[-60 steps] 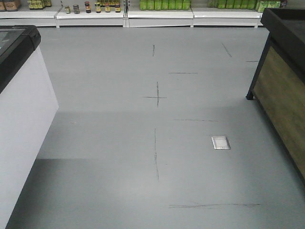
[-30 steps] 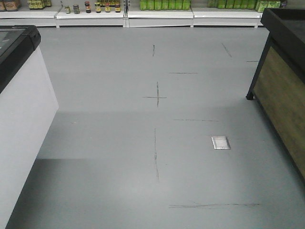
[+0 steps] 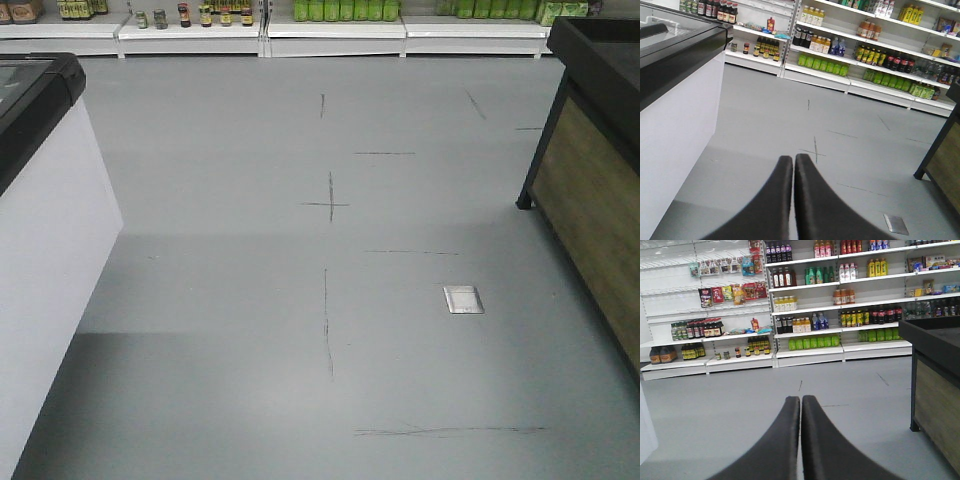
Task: Pick three apples into basket with both arms
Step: 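Drive the base forward and turn toward the fruit display tables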
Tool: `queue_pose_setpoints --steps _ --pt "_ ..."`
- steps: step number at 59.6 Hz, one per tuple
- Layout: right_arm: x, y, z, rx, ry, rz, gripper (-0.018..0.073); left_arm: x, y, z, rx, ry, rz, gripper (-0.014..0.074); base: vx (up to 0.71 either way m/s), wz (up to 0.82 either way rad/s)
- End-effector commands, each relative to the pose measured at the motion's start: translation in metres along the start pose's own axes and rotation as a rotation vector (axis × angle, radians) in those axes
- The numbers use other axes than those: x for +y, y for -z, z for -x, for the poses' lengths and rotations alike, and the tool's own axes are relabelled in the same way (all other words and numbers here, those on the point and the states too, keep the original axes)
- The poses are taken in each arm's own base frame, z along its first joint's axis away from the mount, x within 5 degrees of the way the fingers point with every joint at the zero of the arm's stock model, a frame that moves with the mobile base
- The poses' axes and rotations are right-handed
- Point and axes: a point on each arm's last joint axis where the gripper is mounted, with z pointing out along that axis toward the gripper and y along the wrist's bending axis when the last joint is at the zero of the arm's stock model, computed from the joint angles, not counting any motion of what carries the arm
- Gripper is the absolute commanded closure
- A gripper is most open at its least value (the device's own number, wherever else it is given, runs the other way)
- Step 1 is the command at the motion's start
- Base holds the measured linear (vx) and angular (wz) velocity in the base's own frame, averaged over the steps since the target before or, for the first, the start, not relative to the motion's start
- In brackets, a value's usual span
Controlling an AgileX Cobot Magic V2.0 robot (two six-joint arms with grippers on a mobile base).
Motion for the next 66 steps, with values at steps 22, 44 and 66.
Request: queue_pose_setpoints --steps 22,44,66 --pt "0.0015 0.0007 0.0018 -0.064 0.007 0.017 0.0564 -0.0038 0.0033 0.0153 -0.110 0.005 -0.024 0.0603 0.00 0.00" --pt "0.0015 0.0007 0.0018 -0.064 0.007 0.017 0.0564 -0.0038 0.0033 0.0153 -0.110 0.005 -0.024 0.0603 0.00 0.00" --pt "0.0015 0.0007 0.0018 -0.064 0.007 0.017 0.0564 -0.0038 0.0033 0.0153 -0.110 0.005 -0.024 0.0603 0.02 0.03"
